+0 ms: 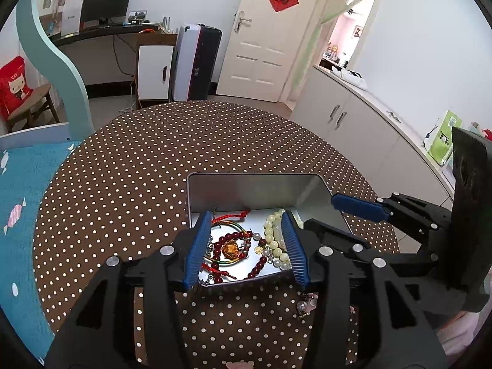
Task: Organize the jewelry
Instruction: 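Open both tools to drop the pendant and charm into the box, then withdraw both tools from the box toward the pink charms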
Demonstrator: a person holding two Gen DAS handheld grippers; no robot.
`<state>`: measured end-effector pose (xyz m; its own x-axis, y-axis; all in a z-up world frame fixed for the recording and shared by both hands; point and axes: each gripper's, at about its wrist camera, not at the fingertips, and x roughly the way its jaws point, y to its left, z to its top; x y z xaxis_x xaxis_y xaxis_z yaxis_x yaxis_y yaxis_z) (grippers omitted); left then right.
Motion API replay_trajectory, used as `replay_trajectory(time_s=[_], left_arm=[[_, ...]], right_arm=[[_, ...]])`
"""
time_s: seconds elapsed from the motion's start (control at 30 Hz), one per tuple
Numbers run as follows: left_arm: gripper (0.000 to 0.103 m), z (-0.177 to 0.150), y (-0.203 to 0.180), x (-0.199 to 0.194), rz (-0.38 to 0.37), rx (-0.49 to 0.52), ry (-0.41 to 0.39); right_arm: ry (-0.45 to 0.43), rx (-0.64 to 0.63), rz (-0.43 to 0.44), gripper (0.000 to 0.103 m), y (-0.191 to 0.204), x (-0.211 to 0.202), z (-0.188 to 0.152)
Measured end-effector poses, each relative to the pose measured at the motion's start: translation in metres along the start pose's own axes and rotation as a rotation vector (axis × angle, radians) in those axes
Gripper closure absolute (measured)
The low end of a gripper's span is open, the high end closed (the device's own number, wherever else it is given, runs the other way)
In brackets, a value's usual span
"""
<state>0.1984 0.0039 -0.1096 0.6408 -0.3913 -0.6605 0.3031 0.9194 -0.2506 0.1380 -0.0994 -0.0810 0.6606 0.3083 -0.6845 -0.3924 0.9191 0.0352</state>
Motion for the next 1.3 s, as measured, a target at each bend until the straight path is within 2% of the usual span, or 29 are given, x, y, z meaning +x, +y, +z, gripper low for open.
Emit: replay_trajectory(time_s=[0.33,0.4,0.63,0.73,0.77,0.87,1.0,1.3], left_arm=[[0.051,-0.006,-0.002,-0.016,0.031,-0.011,-0.022],[0.042,-0.008,-0.004,-0.022,0.035,-0.008,-0.029],[0.037,-0.021,-0.009,-0.043,0.049,-0.002,-0.051],[0.025,-0.027,-0.014,-0.052,0.059,0.011,-0.061],[0.025,-0.029,-0.014,-0.054,0.065,0.016,-0.062],[0.025,-0.043,-0.017,-0.06,0.08,0.027,-0.043],[0.019,-0.067,-0.016,-0.062,0.116,0.03,-0.005],[0.019,-0.114,-0.009,-0.06,0.112,0.004,0.093]], right_arm=[[-0.023,0.009,-0.003,0.053,-0.001,-0.016,-0.004],[-0.029,0.012,-0.008,0.05,0.0,-0.019,-0.006],[-0.058,0.021,-0.006,0.042,0.002,-0.035,-0.013],[-0.072,0.027,-0.012,0.039,0.002,-0.042,-0.019],[-0.074,0.029,-0.014,0.039,0.001,-0.043,-0.02],[-0.078,0.037,-0.025,0.035,0.001,-0.048,-0.028],[-0.068,0.057,-0.02,0.028,-0.003,-0.05,-0.042],[0.023,0.098,-0.025,0.024,0.001,-0.039,-0.076]])
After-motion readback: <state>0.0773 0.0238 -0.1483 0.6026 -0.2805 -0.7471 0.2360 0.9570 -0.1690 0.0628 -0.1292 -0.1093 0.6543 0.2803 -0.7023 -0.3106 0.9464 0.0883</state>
